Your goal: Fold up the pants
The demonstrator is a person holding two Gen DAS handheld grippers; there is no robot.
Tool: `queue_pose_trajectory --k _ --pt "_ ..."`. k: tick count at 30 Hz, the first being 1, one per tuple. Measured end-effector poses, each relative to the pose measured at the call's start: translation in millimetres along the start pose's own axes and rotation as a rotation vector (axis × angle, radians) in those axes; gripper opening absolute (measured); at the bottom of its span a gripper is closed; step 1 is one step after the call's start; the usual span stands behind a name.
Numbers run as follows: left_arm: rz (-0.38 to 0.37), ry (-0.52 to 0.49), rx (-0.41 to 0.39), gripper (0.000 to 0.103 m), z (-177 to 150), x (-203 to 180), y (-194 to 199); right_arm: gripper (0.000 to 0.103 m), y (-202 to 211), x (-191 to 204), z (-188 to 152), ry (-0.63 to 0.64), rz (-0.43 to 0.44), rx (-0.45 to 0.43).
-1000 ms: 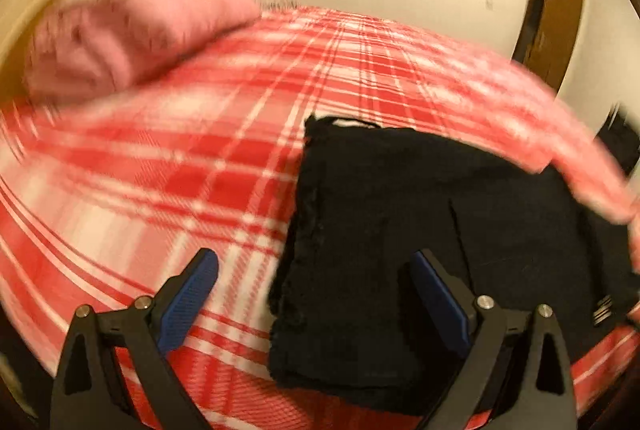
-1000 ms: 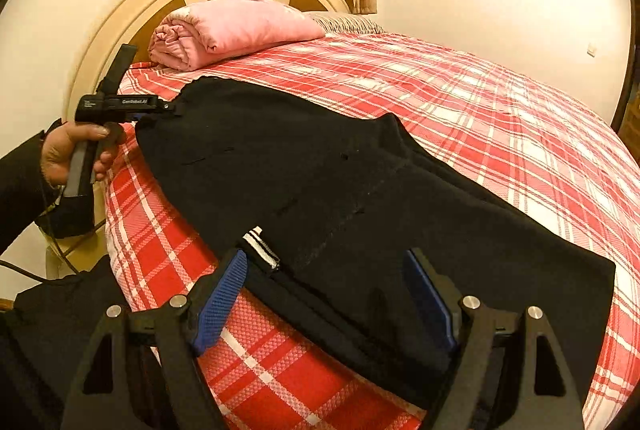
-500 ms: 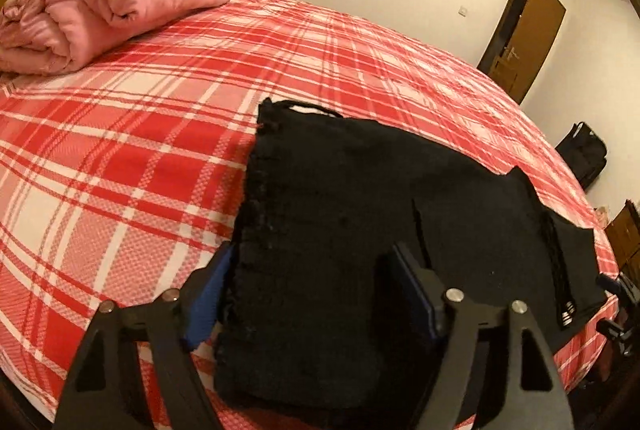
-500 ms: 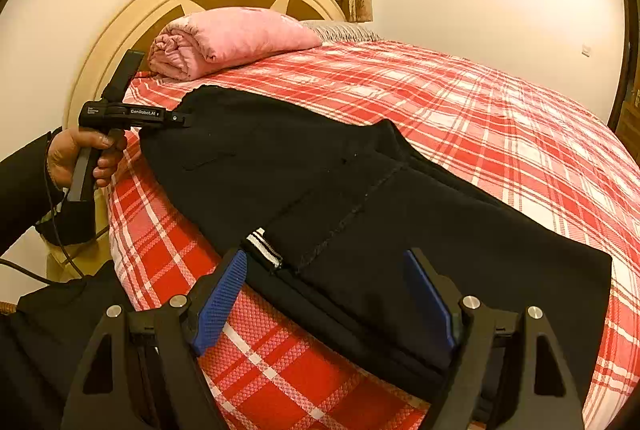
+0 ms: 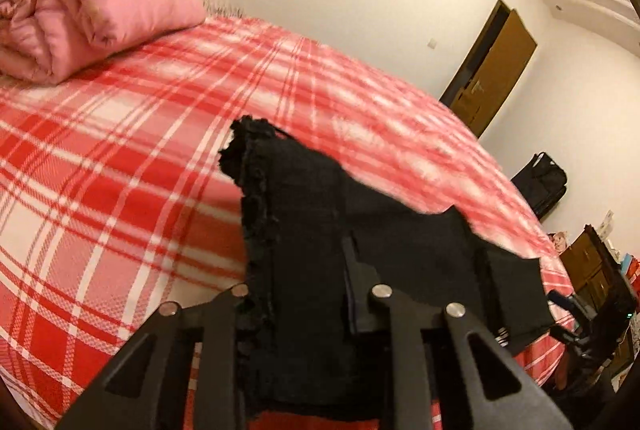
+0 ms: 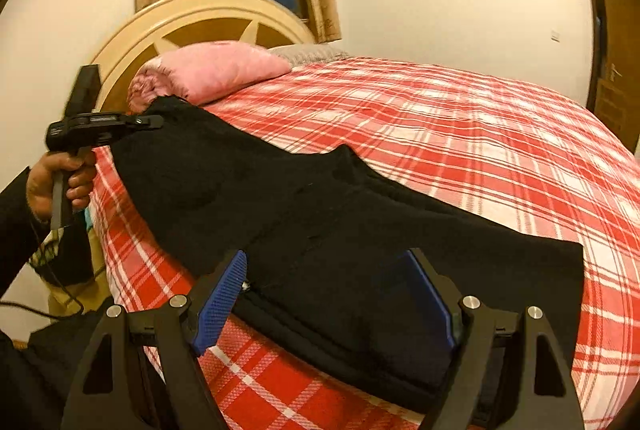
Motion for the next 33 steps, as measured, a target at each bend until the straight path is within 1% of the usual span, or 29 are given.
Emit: queue_pose_trajectory --k 5,8,10,14,16,19,23,27,30,33 --pt "-0.059 -0.06 -0.067 0.023 23 -45 20 0.081 15 -23 2 -0.05 -0.044 -0.013" --pt "-0.102 -0.125 -0.091 0.023 33 -83 30 0.081 30 -40 3 -0.076 -0.074 -0.025" --pt "-0.148 -0.171 -0.105 0.023 39 -114 35 0.081 40 -52 3 -0.094 -0.097 -0.033" --pt "-0.223 -0.255 -0.108 0.022 44 -168 40 0.081 64 -90 -1 -0.159 -0.159 -0.055" --pt "-0.263 -0.312 -0.095 0.022 41 -202 38 0.081 74 -106 -6 -0.197 -0.187 -0.063" --pt "-0.313 -0.407 -0.058 0.022 25 -251 30 0.081 86 -137 -17 -0.296 -0.205 -0.079" --pt "-0.347 -0.519 0.009 0.022 -5 -305 5 0.081 86 -172 -32 -0.452 -0.184 -0.08" --pt "-0.299 -0.646 0.077 0.022 -49 -349 -35 0.081 81 -186 -42 -0.556 -0.115 -0.081" --pt "-0.271 -0.708 0.142 0.022 -85 -369 -67 0.081 77 -187 -45 -0.568 -0.097 -0.08" --pt "-0.253 -0.749 0.177 0.024 -112 -380 -83 0.081 74 -188 -49 -0.598 -0.063 -0.083"
Point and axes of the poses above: each gripper's, at about its wrist camera, not at the fingertips, and y roughly against the way its jaws point, x to its left, z to its top, the point moved 8 cm from there along -y, roughly the way its jaws point, and after that the axes turned 5 degrees about z, right-handed, at the moved point
